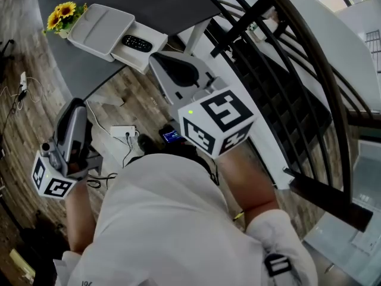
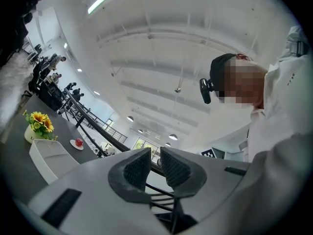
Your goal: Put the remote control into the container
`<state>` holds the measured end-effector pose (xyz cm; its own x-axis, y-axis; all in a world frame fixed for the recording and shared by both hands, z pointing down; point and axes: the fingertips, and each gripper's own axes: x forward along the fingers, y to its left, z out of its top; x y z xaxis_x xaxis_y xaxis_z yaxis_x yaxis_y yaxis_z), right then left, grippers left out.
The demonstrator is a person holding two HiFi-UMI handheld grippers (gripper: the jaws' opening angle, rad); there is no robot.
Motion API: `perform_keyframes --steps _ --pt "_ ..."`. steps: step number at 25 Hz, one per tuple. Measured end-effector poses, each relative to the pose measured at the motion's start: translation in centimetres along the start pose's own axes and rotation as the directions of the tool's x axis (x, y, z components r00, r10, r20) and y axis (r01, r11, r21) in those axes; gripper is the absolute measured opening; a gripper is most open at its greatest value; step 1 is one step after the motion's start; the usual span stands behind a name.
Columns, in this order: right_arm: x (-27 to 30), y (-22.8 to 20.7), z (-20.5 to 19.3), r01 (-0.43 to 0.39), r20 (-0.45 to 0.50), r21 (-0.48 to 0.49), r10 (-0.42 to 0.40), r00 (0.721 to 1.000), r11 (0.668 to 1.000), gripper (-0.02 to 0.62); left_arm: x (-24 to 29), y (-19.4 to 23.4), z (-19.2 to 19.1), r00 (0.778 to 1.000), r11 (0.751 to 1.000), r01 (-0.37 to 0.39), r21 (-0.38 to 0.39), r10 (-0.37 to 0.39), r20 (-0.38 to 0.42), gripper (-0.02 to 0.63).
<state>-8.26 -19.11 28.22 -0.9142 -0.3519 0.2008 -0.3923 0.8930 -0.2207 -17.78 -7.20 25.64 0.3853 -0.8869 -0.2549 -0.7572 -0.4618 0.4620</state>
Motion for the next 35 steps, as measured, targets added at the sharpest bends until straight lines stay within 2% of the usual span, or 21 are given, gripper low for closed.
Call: perform_keyframes --steps 22,35 --pt "-1.8 1.0 -3.6 0.0 -0.028 0.037 0.001 1.0 0.999 0.003 -2.9 -1.1 -3.3 0.998 0.999 -0.034 -0.043 0.031 -0.05 0.063" --pt "-0.5 0.6 -4.4 0.023 -0.079 0.038 -0.02 0.997 0.999 0.002 -2.9 -0.1 -4.2 0.996 0.996 -0.046 -0.076 0.04 -0.082 0.063"
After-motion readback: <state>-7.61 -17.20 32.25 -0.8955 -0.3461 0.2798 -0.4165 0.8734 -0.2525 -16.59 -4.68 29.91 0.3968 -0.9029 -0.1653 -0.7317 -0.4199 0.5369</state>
